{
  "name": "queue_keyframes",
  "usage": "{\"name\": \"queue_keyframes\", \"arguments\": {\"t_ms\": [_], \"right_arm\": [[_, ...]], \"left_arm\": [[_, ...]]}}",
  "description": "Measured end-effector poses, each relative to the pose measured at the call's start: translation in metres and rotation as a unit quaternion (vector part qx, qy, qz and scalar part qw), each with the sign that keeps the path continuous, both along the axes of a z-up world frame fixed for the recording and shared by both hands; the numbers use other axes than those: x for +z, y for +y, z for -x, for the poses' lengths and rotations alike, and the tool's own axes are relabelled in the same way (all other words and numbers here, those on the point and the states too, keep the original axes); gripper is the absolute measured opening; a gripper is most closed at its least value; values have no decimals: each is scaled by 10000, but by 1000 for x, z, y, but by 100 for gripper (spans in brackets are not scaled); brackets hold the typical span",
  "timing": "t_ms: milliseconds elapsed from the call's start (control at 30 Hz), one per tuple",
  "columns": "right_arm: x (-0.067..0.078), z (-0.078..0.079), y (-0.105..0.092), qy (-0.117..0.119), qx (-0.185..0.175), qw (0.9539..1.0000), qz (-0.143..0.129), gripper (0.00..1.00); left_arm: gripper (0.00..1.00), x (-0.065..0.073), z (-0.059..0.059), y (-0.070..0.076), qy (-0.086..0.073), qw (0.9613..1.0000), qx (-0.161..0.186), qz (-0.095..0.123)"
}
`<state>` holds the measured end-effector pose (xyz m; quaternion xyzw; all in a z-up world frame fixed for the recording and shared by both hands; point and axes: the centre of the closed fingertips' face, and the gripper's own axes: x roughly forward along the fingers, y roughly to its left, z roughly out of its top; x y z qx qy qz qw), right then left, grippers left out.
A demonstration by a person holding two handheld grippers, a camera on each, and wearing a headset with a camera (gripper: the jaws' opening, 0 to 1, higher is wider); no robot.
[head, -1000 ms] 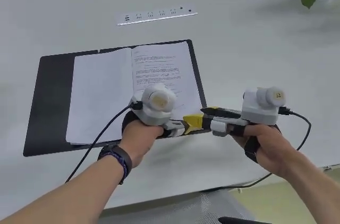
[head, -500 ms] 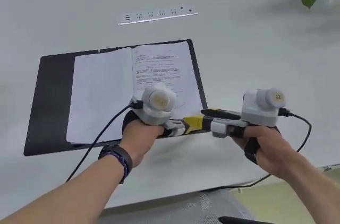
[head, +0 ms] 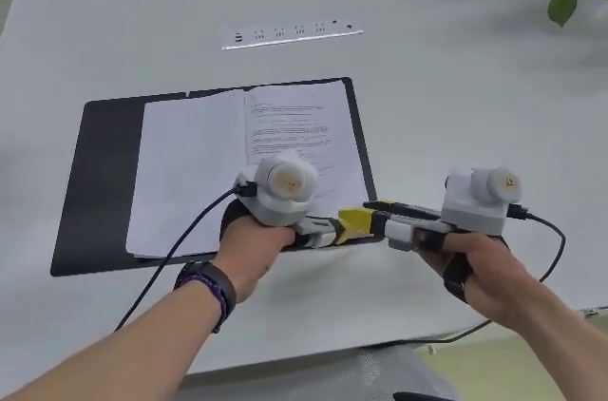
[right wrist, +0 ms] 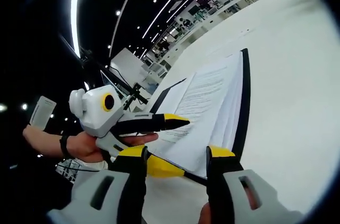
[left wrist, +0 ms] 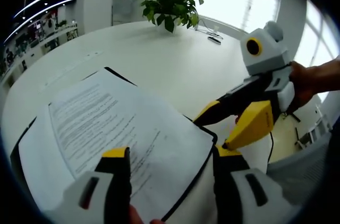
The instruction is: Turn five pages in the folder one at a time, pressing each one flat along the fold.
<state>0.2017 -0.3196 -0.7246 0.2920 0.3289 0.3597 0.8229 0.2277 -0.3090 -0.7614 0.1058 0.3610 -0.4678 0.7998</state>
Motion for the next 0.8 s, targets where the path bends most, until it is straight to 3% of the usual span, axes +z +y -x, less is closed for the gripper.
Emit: {"name": "queue_keyframes", "arguments": {"t_ms": [200, 600, 800], "right_arm": [[0, -9, 0, 78, -365, 9991, -215, 25], [-2, -18, -6, 186, -779, 9961, -384, 12], [-6, -24, -12, 184, -957, 9944, -405, 4]], "left_arm": [[63, 6, 1, 11, -55, 10000, 65, 4], [63, 12, 4, 46, -127, 9991, 415, 40], [63, 14, 4, 56, -141, 9985, 522, 61]]}}
